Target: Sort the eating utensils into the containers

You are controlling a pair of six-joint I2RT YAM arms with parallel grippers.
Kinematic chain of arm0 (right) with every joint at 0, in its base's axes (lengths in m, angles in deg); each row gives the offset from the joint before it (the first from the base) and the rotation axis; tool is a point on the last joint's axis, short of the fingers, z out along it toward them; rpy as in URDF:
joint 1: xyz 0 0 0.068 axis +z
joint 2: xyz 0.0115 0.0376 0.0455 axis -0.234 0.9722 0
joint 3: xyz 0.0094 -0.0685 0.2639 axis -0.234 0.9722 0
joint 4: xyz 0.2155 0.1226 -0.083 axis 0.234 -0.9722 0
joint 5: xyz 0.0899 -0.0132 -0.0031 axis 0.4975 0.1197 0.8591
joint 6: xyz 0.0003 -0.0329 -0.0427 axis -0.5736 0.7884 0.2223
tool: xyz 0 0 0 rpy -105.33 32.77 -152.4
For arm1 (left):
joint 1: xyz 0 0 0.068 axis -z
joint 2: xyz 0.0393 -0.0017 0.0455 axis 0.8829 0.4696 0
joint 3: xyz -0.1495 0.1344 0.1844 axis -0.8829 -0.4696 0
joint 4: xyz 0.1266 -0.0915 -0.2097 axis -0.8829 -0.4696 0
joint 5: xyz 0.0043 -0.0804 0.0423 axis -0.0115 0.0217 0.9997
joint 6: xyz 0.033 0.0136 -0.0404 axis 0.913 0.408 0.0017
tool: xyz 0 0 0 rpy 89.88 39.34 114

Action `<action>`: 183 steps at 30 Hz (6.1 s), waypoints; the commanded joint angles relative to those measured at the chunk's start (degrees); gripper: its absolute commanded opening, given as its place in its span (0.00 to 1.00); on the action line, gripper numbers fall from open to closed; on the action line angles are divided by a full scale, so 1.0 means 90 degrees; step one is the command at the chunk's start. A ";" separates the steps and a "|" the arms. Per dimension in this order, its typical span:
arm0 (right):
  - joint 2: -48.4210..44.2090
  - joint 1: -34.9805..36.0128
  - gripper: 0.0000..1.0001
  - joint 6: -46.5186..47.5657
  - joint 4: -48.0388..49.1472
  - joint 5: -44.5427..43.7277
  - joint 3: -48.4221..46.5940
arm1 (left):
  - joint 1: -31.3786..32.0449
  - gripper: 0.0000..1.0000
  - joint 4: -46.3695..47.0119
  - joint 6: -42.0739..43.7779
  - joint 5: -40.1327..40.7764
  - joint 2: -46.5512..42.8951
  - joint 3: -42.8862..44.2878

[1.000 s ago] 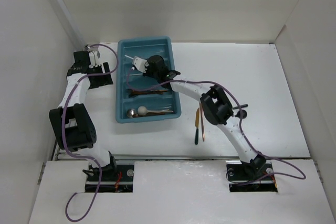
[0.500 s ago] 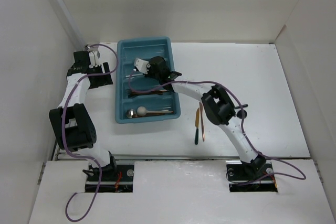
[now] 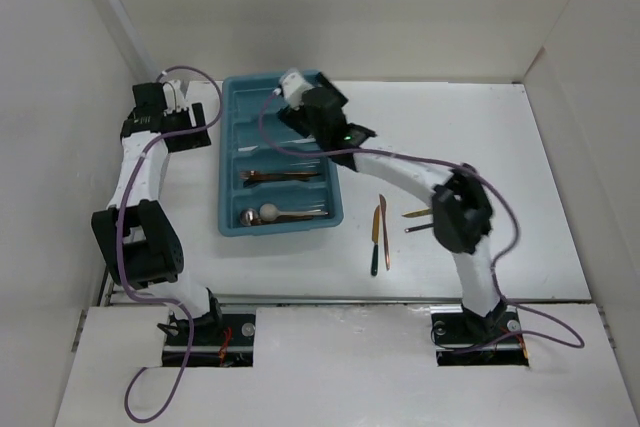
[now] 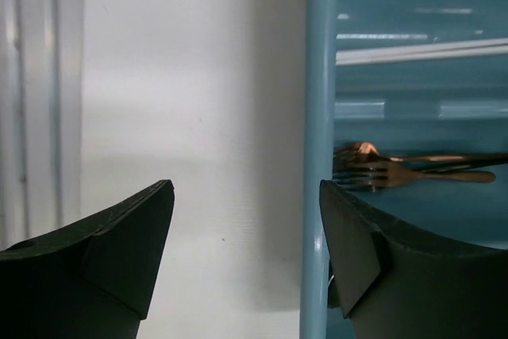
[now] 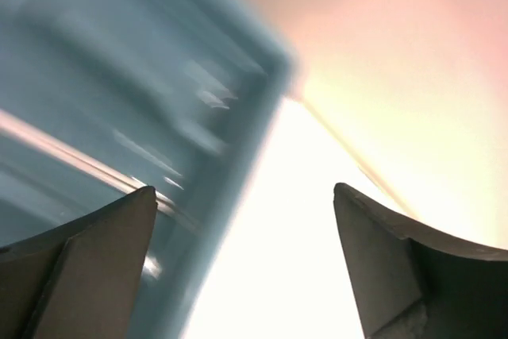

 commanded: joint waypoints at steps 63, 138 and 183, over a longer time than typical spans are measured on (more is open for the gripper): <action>-0.5146 -0.4539 0.99 -0.8524 -0.5886 0.0821 0.5147 | 0.2280 0.69 0.0144 0.0709 0.0132 -0.0380 0.0474; -0.6474 -0.4503 0.00 -0.8954 -0.6207 0.0694 0.5541 | 0.2270 0.69 0.0241 0.0583 0.1108 -0.2254 -0.1244; -0.1280 0.0215 0.66 -1.0459 -0.5047 0.3126 0.0558 | 0.1078 0.77 0.0798 -0.0533 0.1880 -0.2879 -0.1782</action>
